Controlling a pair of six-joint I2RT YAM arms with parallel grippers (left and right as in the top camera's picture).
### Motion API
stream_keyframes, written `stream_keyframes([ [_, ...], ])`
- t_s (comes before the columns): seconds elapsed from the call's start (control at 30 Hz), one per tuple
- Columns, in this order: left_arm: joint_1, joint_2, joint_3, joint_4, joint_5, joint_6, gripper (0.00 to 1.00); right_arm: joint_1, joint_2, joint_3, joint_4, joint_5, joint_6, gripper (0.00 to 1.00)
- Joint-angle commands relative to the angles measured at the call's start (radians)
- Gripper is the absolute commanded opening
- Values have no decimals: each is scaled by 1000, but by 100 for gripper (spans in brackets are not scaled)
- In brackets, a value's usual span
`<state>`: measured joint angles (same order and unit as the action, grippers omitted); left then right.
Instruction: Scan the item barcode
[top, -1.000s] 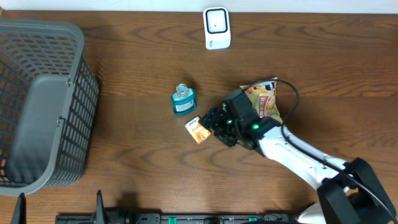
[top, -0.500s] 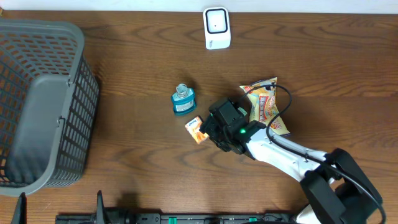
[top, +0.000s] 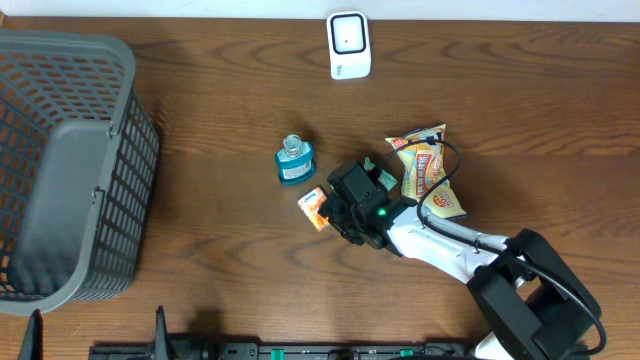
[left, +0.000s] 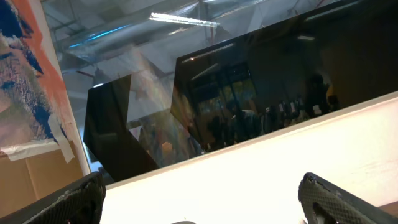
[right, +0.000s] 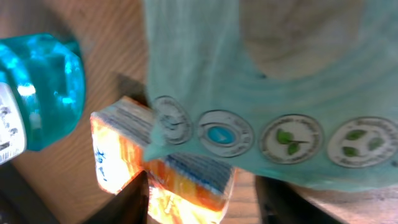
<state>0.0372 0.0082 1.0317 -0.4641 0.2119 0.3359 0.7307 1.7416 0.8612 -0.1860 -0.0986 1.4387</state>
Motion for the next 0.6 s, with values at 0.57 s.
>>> stream_keyframes([
  [0.57,-24,-5,16,4,13,-13,99,-75,1,-5,-66,-324,-108,1],
])
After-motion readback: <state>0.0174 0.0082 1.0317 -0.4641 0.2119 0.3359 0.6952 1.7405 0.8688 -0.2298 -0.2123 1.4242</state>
